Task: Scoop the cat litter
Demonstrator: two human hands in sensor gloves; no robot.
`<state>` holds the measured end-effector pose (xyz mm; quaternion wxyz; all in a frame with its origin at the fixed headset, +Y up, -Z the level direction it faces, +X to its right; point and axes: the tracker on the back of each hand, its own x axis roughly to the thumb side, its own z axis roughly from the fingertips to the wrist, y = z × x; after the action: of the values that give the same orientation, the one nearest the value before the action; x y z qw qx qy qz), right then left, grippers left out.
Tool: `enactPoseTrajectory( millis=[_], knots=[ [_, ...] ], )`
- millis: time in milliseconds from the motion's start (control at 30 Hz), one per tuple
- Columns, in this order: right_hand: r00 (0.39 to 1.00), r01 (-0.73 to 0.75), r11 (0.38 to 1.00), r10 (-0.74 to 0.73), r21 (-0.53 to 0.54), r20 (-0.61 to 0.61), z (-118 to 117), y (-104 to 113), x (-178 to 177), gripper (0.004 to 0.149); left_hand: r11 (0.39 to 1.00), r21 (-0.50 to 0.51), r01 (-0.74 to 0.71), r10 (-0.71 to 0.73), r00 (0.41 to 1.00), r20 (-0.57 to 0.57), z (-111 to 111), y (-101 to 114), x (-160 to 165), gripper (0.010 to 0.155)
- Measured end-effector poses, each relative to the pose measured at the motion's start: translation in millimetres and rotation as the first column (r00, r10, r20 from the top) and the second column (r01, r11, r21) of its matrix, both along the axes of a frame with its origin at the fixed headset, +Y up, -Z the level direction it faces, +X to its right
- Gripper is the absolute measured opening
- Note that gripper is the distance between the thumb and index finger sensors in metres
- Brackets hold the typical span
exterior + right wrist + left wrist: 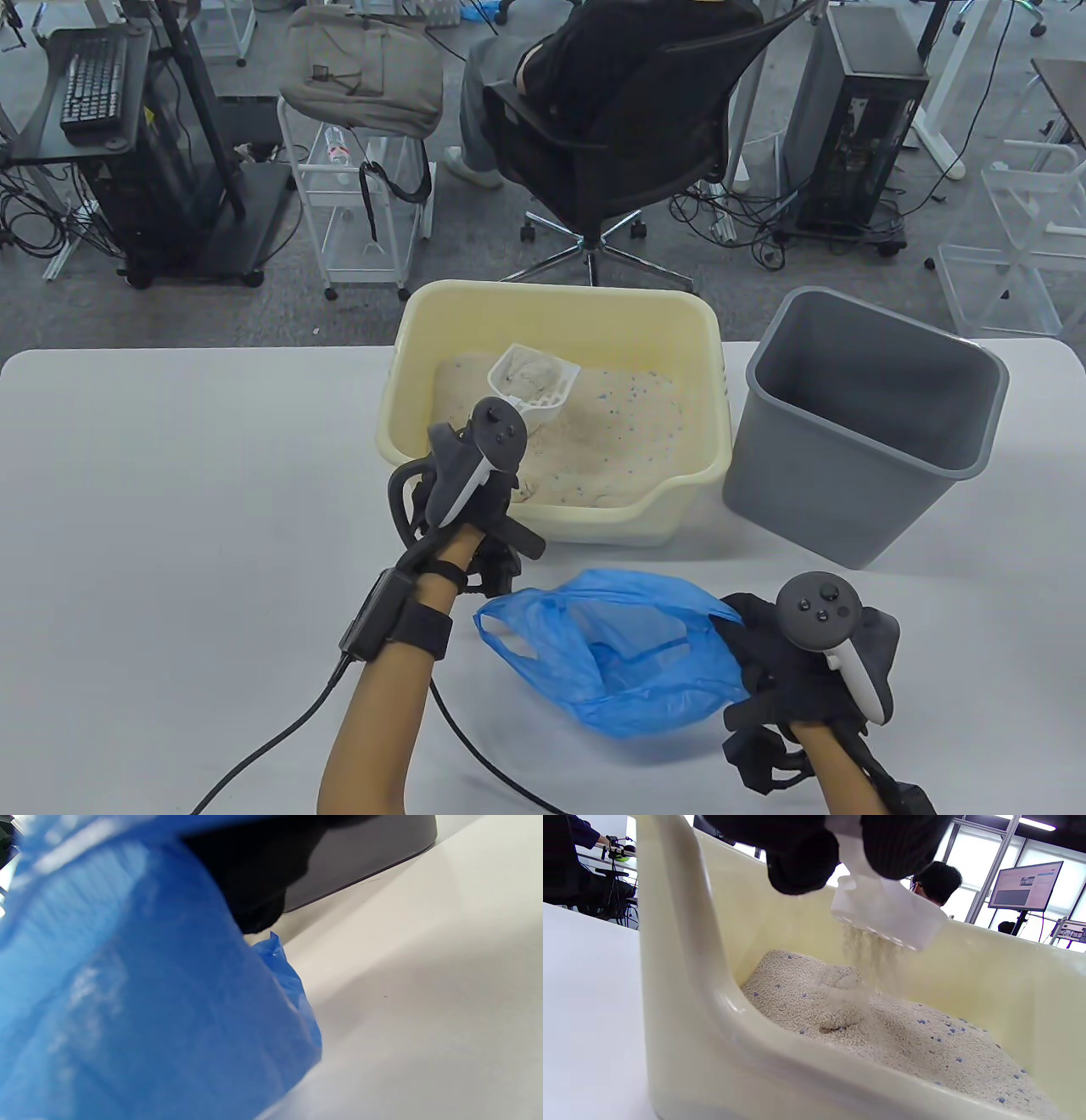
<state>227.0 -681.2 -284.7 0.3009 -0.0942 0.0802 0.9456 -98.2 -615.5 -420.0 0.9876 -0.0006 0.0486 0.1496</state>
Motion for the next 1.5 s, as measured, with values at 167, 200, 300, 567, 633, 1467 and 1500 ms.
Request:
enactPoseTrajectory(
  millis=[167, 200, 300, 567, 633, 1467, 1500],
  knots=[
    [1.000, -0.003, 1.000, 0.003, -0.005, 0.008, -0.1, 0.5, 0.7, 0.040, 0.994, -0.048, -0.098, 0.098, 0.995, 0.000, 4.2, -2.0, -5.0, 0.060],
    [1.000, -0.005, 1.000, 0.005, -0.007, 0.009, -0.3, 0.6, 0.8, 0.040, 0.995, -0.025, -0.099, 0.099, 0.995, -0.031, 5.1, -2.1, -4.7, 0.060],
    [1.000, -0.006, 1.000, 0.007, -0.012, 0.004, -0.4, -0.1, 0.3, 0.040, 0.993, -0.028, -0.114, 0.114, 0.993, -0.013, 7.1, -0.7, -6.3, 0.060],
    [1.000, -0.008, 1.000, 0.008, -0.020, 0.012, -1.2, -0.4, 0.6, 0.040, 1.000, 0.028, -0.012, 0.013, 0.999, -0.051, 22.5, 6.7, -13.1, 0.059],
    [1.000, -0.006, 1.000, 0.007, -0.022, 0.024, -2.0, -0.4, 1.6, 0.040, 0.998, 0.030, -0.056, 0.056, 0.998, -0.001, 30.4, 9.4, -17.0, 0.059],
    [0.982, 0.190, 0.979, -0.189, -0.075, 0.023, 0.3, -7.5, 6.6, 0.042, 0.939, -0.298, 0.169, 0.013, 0.853, 0.522, 152.6, 14.9, 35.1, 0.058],
    [0.981, 0.196, 0.978, -0.196, -0.078, 0.003, 0.4, -7.3, 4.4, 0.042, 0.909, -0.357, 0.215, 0.011, 0.845, 0.535, 149.8, 8.3, 43.6, 0.059]
  ],
)
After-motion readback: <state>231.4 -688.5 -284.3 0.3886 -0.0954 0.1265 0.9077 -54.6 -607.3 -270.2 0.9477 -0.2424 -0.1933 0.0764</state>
